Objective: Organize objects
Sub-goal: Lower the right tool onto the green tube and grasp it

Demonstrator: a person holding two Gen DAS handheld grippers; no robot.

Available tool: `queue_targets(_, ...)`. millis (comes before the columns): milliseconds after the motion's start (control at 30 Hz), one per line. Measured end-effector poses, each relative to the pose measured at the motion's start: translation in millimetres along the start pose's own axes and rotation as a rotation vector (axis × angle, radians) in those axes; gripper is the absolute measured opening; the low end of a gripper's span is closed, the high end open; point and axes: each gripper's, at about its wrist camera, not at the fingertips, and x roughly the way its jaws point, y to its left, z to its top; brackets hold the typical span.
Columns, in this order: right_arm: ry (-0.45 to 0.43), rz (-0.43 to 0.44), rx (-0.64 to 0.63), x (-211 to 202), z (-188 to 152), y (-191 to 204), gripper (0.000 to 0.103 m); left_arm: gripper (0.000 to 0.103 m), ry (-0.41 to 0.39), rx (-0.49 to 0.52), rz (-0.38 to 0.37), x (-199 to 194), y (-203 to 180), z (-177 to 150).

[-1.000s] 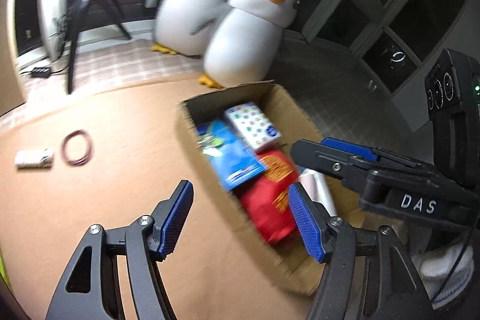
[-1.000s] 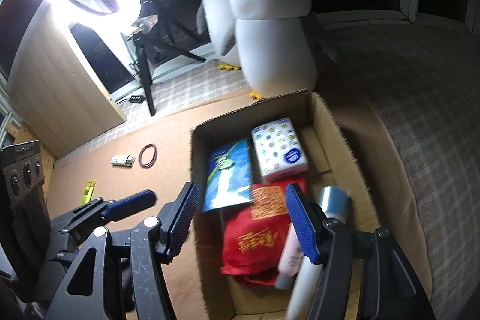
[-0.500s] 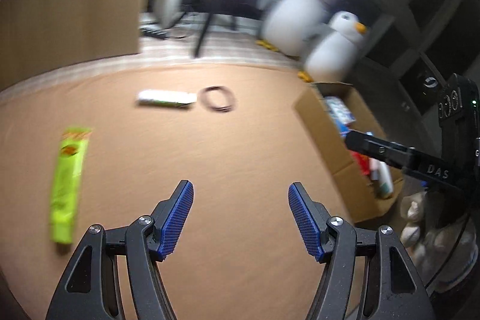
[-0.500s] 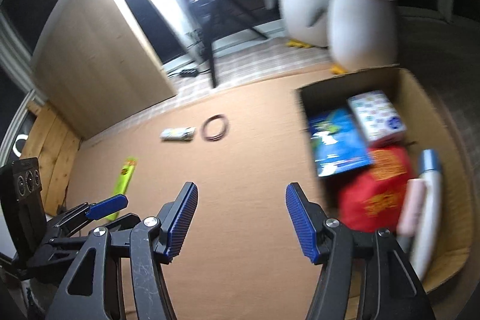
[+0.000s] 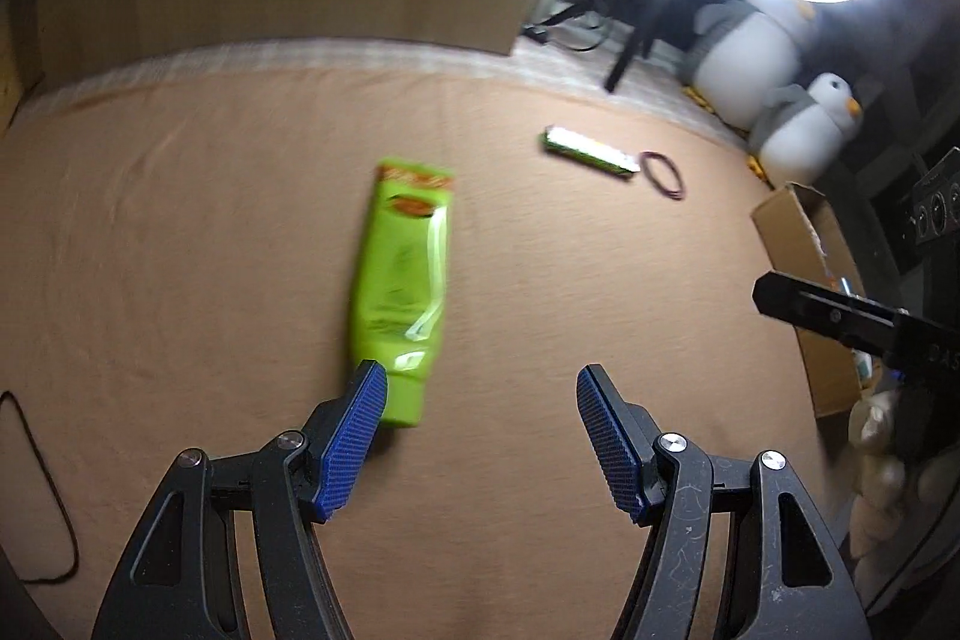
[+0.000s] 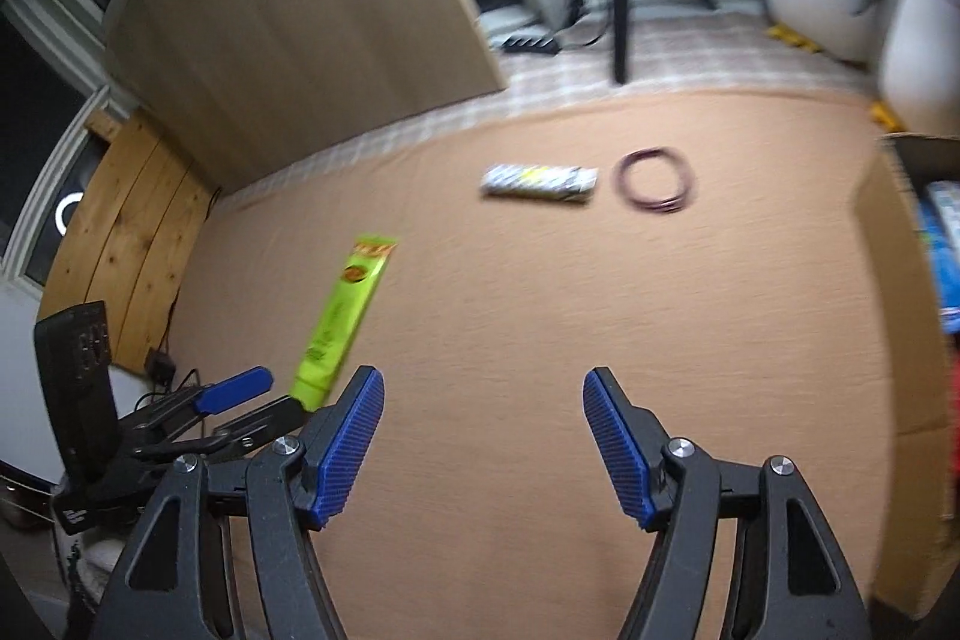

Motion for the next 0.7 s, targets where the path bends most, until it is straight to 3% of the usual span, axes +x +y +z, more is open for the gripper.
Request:
queue_targets(267, 0.11, 0.074, 0.026, 58, 4, 37, 0.066, 0.069, 0.05, -0.016, -0.033, 17, 31, 1)
queue_targets(533, 0.183, 0.119, 0.042, 100, 11, 57, 0.065, 0.069, 0.08, 0.008, -0.062, 36, 28, 4)
queue_targets(700, 0.218, 0.136, 0.05, 116, 13, 65, 0.057, 0.068, 0.09, 0.0, -0.078, 41, 31, 4)
